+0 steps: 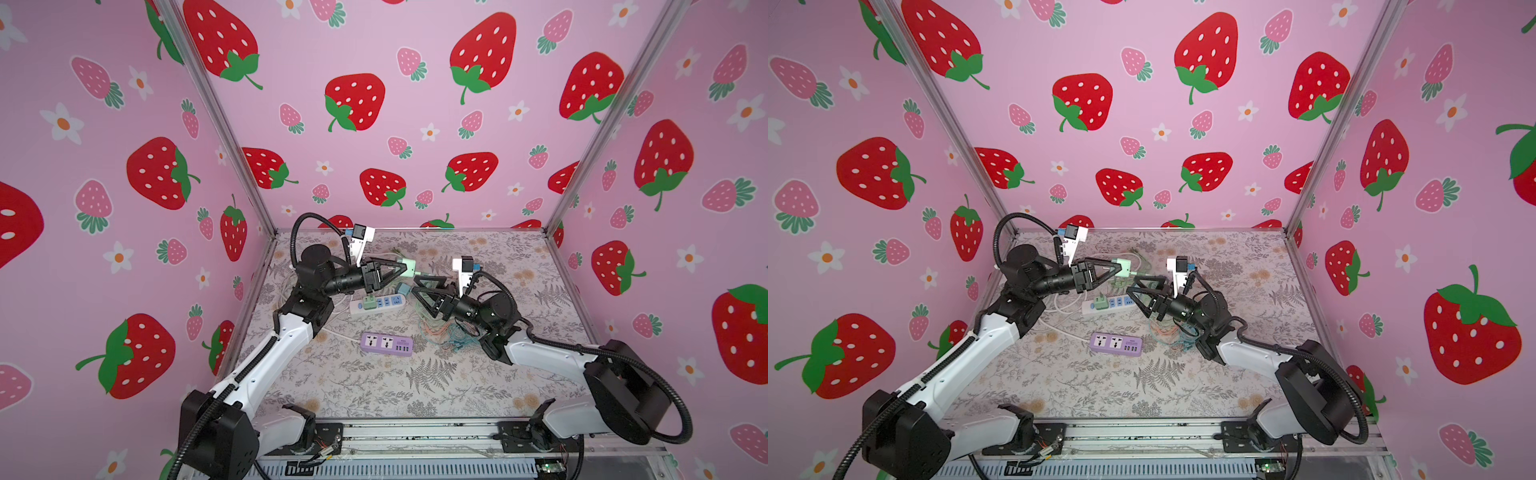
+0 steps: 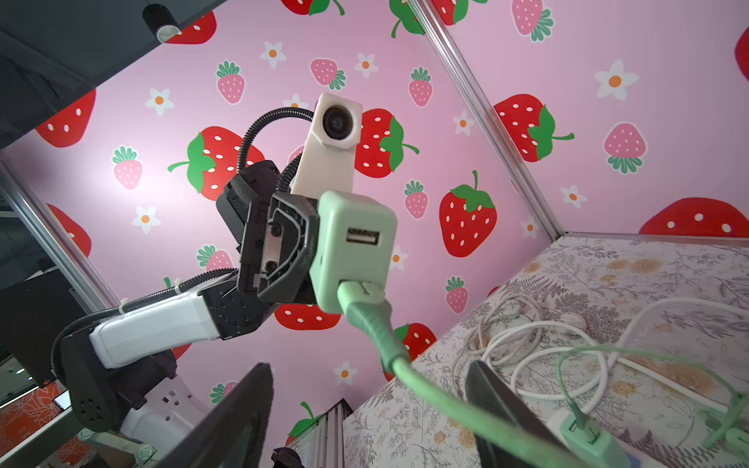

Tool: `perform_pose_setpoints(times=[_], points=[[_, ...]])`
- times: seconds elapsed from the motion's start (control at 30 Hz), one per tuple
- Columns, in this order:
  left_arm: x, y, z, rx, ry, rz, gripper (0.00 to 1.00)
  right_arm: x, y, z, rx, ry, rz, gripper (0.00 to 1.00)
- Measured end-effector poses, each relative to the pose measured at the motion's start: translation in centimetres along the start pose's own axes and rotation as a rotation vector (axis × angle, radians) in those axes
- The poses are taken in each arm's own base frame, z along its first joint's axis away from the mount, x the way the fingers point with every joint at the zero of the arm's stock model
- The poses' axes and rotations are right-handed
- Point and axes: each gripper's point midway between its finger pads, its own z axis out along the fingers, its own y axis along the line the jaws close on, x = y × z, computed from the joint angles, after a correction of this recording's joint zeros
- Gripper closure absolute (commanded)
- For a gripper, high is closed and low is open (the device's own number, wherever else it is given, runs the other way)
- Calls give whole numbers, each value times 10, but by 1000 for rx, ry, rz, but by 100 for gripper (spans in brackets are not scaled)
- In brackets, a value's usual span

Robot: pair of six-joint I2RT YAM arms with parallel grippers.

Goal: Insert plugs into power strip
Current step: Pick up the plug from the top-center of the table.

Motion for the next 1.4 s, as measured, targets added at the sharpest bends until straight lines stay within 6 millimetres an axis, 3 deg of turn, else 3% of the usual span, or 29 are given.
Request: perform_pose_setpoints(times=[0.17,0.37,0.6,1.07,1.4], points=[[8,1,1,14,11,1,100,-12,11,6,-46,-27,-4,26],[11,-2,3,29,14,13,100,-13,9,11,-63,-31,24,32],[15,-10,0,44,11,51,100,-17,11,16,-94,-43,38,44],[17,-16,-4,52,6,84,100,-23,19,20,-140,-48,38,52],[17,-17,-4,55,7,90,100,-23,21,23,-153,-23,36,71]])
